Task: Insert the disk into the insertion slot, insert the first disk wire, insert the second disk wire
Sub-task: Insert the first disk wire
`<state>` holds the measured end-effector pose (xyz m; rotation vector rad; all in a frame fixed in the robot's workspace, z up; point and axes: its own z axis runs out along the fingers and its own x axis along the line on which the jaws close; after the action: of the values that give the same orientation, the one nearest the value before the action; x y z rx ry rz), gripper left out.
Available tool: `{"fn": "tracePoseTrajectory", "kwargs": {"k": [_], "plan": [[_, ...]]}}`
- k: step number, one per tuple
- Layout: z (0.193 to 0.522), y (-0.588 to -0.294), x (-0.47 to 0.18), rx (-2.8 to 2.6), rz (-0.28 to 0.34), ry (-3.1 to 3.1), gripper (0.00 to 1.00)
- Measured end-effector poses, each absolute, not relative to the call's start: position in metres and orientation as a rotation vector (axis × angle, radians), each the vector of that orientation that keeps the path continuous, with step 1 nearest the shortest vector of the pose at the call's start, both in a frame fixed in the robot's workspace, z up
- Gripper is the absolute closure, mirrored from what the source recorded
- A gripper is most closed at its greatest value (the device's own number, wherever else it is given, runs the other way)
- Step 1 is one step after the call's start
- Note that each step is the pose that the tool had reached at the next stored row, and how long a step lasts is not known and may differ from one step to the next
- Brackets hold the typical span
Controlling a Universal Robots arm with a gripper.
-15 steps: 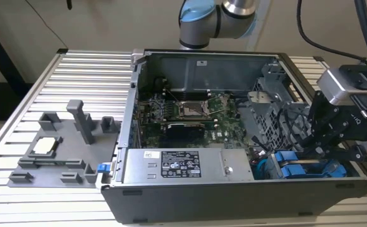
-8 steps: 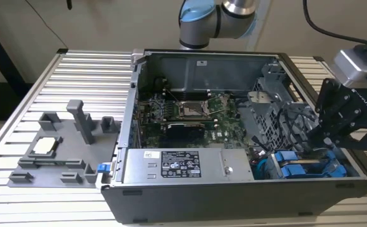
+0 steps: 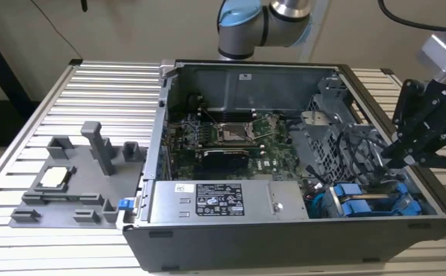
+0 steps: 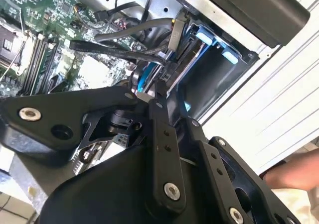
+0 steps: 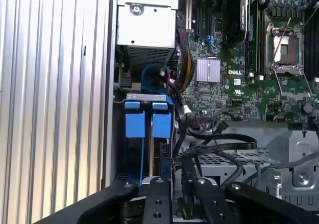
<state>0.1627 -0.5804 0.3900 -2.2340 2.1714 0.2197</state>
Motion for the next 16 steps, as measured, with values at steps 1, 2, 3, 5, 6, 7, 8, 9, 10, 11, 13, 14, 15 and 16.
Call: {"fn": "tracePoseTrajectory", "kwargs": {"k": [1,2,3,5,6,7,8,9,10,11,13,14,15,16], "plan": [[0.3901,-0.5803,0.1625,-2.229,0.21,2.164,0.76],[0.3902,-0.58,0.1624,-2.223,0.203,2.154,0.76],[0.3901,-0.5797,0.1623,-2.217,0.198,2.144,0.76],[0.3902,-0.5789,0.1623,-2.204,0.183,2.122,0.76],[0.3901,-0.5786,0.1623,-2.198,0.168,2.11,0.76],[0.39,-0.5784,0.1623,-2.192,0.151,2.097,0.76],[0.3901,-0.5783,0.1623,-2.186,0.132,2.084,0.76],[0.3902,-0.5781,0.1623,-2.182,0.113,2.071,0.76],[0.3901,-0.5779,0.1623,-2.178,0.093,2.057,0.76],[0.3901,-0.5776,0.1623,-2.173,0.074,2.043,0.76],[0.3896,-0.5763,0.1623,-2.172,0.048,2.02,0.76],[0.3891,-0.5754,0.1623,-2.174,0.039,2.008,0.76],[0.3885,-0.5746,0.1623,-2.178,0.03,1.996,0.76],[0.3879,-0.5739,0.1623,-2.185,0.021,1.981,0.76]]}}
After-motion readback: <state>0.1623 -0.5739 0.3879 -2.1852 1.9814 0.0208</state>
